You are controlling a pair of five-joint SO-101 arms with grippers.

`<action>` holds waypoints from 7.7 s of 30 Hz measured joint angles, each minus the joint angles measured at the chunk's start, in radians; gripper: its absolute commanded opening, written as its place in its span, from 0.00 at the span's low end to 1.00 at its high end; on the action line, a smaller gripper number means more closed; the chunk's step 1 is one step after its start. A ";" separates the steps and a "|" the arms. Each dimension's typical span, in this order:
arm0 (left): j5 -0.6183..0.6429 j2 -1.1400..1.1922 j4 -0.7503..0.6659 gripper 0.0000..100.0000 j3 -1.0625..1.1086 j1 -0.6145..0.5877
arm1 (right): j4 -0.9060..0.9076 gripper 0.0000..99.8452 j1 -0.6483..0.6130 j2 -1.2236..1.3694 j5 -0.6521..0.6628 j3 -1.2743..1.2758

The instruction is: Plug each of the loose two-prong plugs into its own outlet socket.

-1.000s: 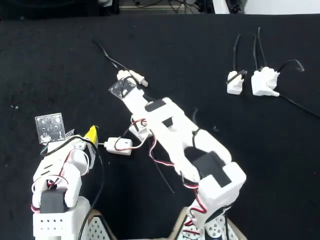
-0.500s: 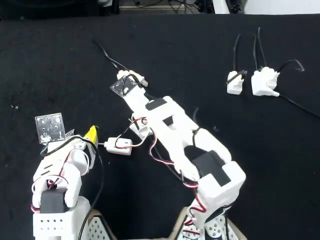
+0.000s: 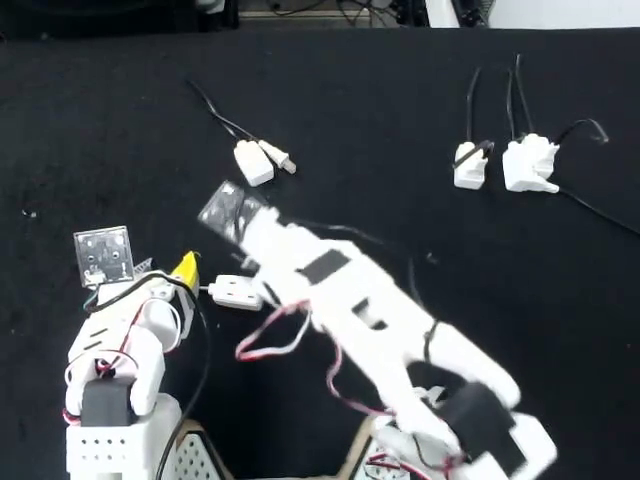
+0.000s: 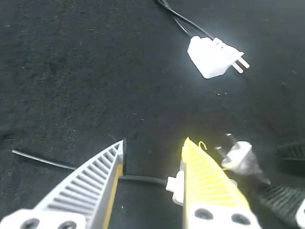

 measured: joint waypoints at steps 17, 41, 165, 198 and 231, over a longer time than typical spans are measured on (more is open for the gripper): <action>-0.002 0.000 -0.003 0.21 0.000 0.081 | -0.118 0.01 -0.094 -0.210 -0.068 0.163; -0.003 0.000 -0.014 0.21 0.015 0.081 | -0.072 0.01 -0.124 -0.500 -0.068 0.249; -0.052 -0.012 -0.009 0.21 -0.006 0.170 | -0.040 0.01 -0.106 -0.545 -0.183 0.259; -0.054 -0.002 0.000 0.21 -0.003 0.104 | 0.009 0.01 0.083 -0.517 -0.135 0.252; -0.052 -0.002 0.066 0.21 -0.003 0.104 | 0.371 0.13 0.098 0.746 -0.132 -0.914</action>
